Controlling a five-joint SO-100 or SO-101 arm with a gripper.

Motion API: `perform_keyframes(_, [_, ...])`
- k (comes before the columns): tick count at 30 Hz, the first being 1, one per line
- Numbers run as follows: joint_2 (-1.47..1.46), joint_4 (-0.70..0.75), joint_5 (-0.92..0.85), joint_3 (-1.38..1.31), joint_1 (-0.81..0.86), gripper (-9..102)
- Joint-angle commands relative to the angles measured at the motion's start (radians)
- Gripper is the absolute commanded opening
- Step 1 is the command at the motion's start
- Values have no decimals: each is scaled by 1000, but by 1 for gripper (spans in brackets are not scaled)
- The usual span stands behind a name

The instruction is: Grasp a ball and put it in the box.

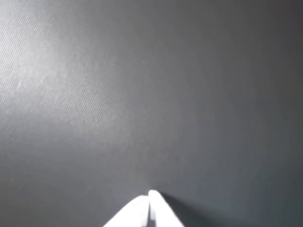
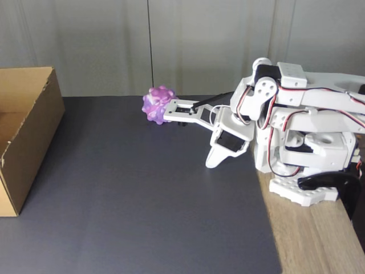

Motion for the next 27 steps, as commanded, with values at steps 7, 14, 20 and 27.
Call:
perform_keyframes(7, [-8,20,5,8,-6,0])
perform_keyframes(14, [-8,20,5,8,28,0])
perform_keyframes(20, [-9,11,8,8,67,0])
perform_keyframes(27, [-11,-14,49,-20,103,0])
